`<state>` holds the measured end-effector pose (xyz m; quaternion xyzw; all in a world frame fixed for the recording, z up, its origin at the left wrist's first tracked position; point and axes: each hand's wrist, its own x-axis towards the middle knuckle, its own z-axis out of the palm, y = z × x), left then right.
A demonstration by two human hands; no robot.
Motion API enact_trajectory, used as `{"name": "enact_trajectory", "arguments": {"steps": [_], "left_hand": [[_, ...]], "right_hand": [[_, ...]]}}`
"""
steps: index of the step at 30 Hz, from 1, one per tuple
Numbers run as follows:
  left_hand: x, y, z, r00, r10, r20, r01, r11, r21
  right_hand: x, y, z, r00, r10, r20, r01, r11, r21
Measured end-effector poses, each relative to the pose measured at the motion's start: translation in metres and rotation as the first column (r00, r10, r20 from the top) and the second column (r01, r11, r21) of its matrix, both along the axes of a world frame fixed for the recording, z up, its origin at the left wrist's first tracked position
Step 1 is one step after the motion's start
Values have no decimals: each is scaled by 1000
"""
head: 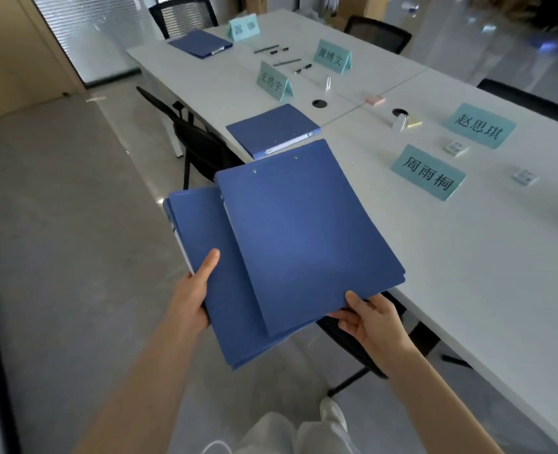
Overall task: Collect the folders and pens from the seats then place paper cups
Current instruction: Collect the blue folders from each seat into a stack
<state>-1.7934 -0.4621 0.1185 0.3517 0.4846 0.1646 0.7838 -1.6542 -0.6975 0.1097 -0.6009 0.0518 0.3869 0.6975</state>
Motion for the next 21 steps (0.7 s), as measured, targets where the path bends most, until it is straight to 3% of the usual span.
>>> {"name": "enact_trajectory", "arguments": {"steps": [3, 8, 12, 15, 18, 21], "left_hand": [[-15, 10, 2, 998, 65, 2, -65, 998, 16], [-36, 34, 3, 990, 140, 16, -141, 990, 20], [-43, 63, -3, 970, 240, -32, -241, 971, -12], [-43, 87, -5, 960, 278, -43, -279, 960, -4], [-37, 116, -4, 954, 292, -70, -291, 956, 27], [-25, 143, 0, 953, 290, -87, -287, 957, 51]], "right_hand": [[-12, 26, -2, 989, 129, 71, -123, 989, -86], [-27, 75, -1, 951, 301, 65, -285, 940, -189], [-12, 107, 11, 877, 477, 62, -436, 843, -316], [15, 134, 13, 849, 507, 148, -398, 798, -453], [53, 174, 8, 815, 496, 300, -258, 774, -578], [82, 226, 0, 707, 577, 408, -234, 736, -635]]}}
